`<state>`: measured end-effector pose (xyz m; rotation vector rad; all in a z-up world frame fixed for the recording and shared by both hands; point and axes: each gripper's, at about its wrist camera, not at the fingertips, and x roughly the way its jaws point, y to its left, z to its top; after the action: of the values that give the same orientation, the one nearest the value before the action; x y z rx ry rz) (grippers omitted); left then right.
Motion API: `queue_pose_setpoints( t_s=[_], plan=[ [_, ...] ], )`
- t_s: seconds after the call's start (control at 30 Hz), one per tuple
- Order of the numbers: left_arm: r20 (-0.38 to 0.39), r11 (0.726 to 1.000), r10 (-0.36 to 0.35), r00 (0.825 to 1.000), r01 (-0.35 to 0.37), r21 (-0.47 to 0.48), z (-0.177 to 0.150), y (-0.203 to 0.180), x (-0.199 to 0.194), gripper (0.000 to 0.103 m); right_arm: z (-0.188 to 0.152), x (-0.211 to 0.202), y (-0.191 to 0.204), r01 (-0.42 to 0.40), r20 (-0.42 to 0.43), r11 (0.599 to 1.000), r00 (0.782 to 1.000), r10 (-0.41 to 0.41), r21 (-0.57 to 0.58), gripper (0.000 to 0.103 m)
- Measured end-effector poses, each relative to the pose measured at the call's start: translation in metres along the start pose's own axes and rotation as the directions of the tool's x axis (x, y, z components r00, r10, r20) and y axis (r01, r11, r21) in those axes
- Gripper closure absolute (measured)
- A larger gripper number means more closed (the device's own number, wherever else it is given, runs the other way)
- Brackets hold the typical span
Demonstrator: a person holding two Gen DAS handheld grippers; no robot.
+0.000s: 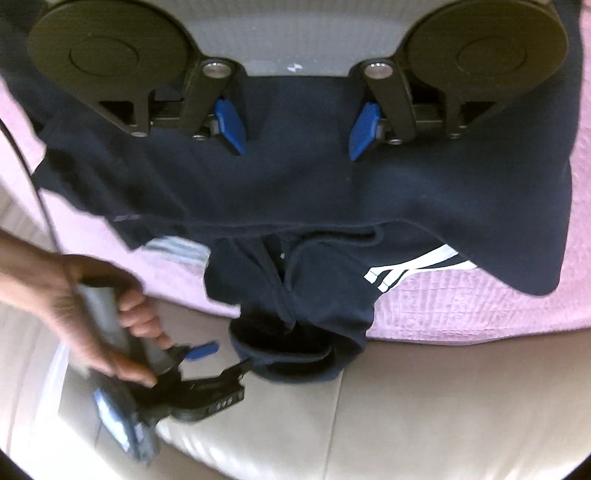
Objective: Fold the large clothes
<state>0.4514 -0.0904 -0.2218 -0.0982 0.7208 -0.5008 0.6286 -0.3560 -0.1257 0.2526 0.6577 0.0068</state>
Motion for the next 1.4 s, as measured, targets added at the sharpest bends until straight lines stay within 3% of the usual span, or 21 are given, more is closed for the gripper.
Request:
queue_pose_setpoints(
  t_s=[0.17, 0.27, 0.43, 0.57, 0.67, 0.73, 0.87, 0.97, 1.07, 1.17, 1.27, 1.33, 1.4],
  plan=[
    [0.045, 0.997, -0.044, 0.998, 0.047, -0.056, -0.007, 0.010, -0.004, 0.035, -0.005, 0.028, 0.007, 0.054, -0.070, 0.998, 0.996, -0.051, 0.044, 0.030],
    [0.048, 1.000, -0.018, 0.999, 0.018, 0.012, -0.010, 0.000, -0.003, 0.030, -0.004, 0.043, 0.008, 0.076, -0.142, 0.995, 0.988, -0.066, 0.069, 0.091],
    [0.042, 0.995, 0.000, 0.999, -0.004, 0.101, -0.014, -0.011, 0.006, 0.019, 0.003, -0.012, 0.022, 0.025, -0.042, 0.999, 0.999, -0.026, -0.030, 0.094],
    [0.028, 0.992, 0.015, 1.000, -0.019, 0.126, -0.013, -0.015, 0.008, 0.018, 0.012, -0.062, 0.030, -0.018, 0.027, 0.998, 0.999, 0.020, -0.068, 0.094],
    [0.000, 0.993, 0.040, 0.999, -0.040, 0.108, -0.004, -0.017, 0.001, 0.029, 0.011, -0.102, 0.030, -0.073, 0.076, 0.996, 0.994, 0.078, -0.059, 0.094],
    [-0.004, 0.999, 0.008, 1.000, -0.008, 0.039, 0.006, -0.011, -0.016, 0.037, 0.003, -0.136, 0.028, -0.111, 0.112, 0.992, 0.987, 0.117, -0.063, 0.094],
    [0.092, 0.999, 0.021, 0.996, -0.016, -0.052, 0.025, -0.002, -0.067, 0.036, -0.029, -0.207, 0.017, -0.179, 0.160, 0.982, 0.969, 0.188, -0.064, 0.094],
    [0.154, 0.994, 0.040, 0.987, -0.024, -0.106, 0.036, 0.004, -0.096, 0.036, -0.068, -0.270, 0.013, -0.218, 0.184, 0.968, 0.953, 0.239, -0.127, 0.094],
    [0.196, 0.986, 0.042, 0.980, -0.009, -0.168, 0.036, 0.008, -0.122, 0.036, -0.115, -0.317, 0.002, -0.279, 0.112, 0.950, 0.949, 0.295, -0.139, 0.094],
    [0.209, 0.977, 0.035, 0.977, 0.010, -0.212, 0.026, 0.007, -0.147, 0.035, -0.158, -0.356, -0.001, -0.278, 0.028, 0.944, 0.957, 0.288, -0.179, 0.093],
    [0.186, 0.964, 0.003, 0.982, 0.047, -0.262, 0.010, 0.009, -0.163, 0.028, -0.203, -0.362, -0.003, -0.298, -0.126, 0.934, 0.953, 0.277, -0.198, 0.085],
    [0.158, 0.951, -0.025, 0.987, 0.072, -0.301, -0.004, 0.010, -0.169, 0.019, -0.226, -0.357, -0.008, -0.300, -0.201, 0.936, 0.944, 0.263, -0.184, 0.069],
    [0.121, 0.948, -0.024, 0.992, 0.061, -0.311, -0.016, 0.010, -0.168, 0.016, -0.234, -0.348, -0.015, -0.290, -0.236, 0.948, 0.938, 0.255, -0.128, 0.024]
  ],
)
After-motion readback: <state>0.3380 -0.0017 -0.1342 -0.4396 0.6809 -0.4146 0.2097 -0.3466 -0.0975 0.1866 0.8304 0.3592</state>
